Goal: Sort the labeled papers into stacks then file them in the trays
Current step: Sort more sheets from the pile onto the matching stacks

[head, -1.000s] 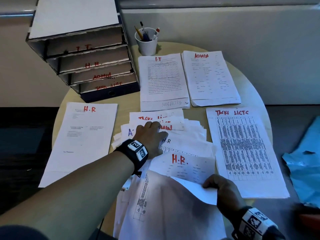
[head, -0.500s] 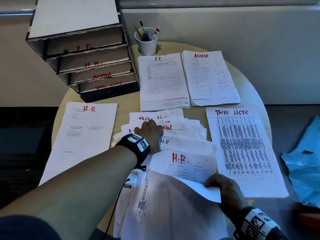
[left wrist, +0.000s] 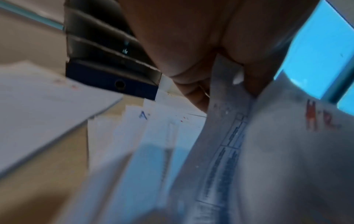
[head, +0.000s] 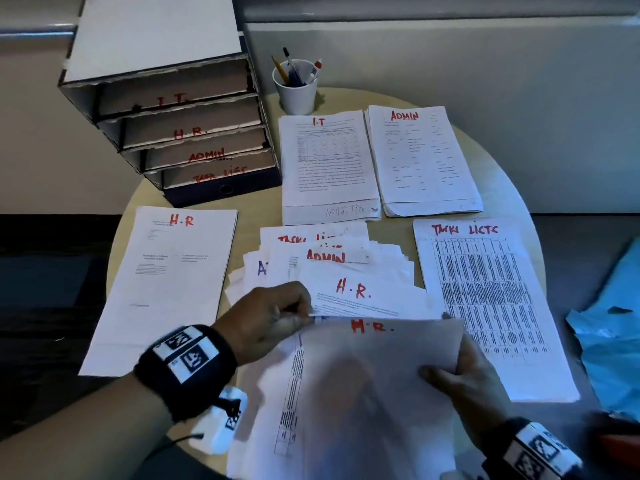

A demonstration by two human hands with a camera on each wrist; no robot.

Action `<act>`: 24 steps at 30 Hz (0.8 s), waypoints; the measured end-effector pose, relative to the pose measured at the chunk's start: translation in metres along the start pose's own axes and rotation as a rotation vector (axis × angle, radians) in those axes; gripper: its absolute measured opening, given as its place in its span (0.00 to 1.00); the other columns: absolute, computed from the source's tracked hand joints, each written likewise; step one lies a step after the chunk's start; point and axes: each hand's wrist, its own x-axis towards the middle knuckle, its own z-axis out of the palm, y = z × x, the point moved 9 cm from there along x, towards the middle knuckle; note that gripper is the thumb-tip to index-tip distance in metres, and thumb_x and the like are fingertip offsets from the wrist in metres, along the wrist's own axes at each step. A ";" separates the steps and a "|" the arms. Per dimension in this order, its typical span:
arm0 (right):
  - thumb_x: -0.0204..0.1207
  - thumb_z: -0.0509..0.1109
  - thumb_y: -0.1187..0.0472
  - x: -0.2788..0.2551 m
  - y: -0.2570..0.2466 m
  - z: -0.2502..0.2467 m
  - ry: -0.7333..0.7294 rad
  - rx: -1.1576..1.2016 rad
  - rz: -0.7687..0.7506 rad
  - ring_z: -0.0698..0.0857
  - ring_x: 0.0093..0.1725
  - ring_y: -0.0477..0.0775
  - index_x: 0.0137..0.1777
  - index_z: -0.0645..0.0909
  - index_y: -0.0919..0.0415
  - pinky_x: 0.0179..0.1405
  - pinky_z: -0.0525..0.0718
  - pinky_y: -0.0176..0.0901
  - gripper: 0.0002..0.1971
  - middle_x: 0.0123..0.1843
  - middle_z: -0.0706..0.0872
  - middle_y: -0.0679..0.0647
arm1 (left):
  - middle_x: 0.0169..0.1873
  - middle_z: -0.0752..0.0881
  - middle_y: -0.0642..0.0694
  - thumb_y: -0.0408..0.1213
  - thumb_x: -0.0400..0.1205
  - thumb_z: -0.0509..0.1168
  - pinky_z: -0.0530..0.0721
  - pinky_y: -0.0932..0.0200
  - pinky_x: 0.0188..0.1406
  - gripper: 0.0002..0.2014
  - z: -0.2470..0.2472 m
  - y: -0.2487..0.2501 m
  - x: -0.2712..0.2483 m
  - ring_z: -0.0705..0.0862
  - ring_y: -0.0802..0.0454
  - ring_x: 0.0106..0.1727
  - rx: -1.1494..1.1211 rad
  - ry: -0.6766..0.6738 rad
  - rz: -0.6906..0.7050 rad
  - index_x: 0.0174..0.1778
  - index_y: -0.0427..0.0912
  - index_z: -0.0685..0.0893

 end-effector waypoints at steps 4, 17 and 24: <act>0.46 0.89 0.48 0.004 0.005 0.012 -0.042 -0.117 0.042 0.91 0.48 0.68 0.49 0.90 0.67 0.50 0.89 0.58 0.32 0.45 0.93 0.64 | 0.39 0.87 0.56 0.32 0.81 0.73 0.82 0.66 0.46 0.08 0.011 0.014 0.010 0.84 0.59 0.43 -0.212 -0.020 -0.038 0.41 0.48 0.82; 0.63 0.82 0.75 -0.007 0.001 0.012 -0.087 -0.251 -0.037 0.86 0.38 0.48 0.42 0.91 0.62 0.39 0.81 0.34 0.10 0.41 0.91 0.56 | 0.64 0.73 0.41 0.34 0.72 0.77 0.81 0.41 0.56 0.32 0.017 -0.047 0.092 0.75 0.38 0.65 0.760 -0.112 -0.287 0.72 0.46 0.73; 0.56 0.87 0.60 -0.005 0.006 0.005 -0.065 -0.207 -0.009 0.86 0.40 0.51 0.45 0.91 0.59 0.42 0.81 0.40 0.17 0.41 0.91 0.61 | 0.68 0.72 0.43 0.38 0.77 0.76 0.77 0.43 0.65 0.27 0.011 -0.037 0.088 0.72 0.40 0.69 0.697 0.032 -0.174 0.72 0.50 0.78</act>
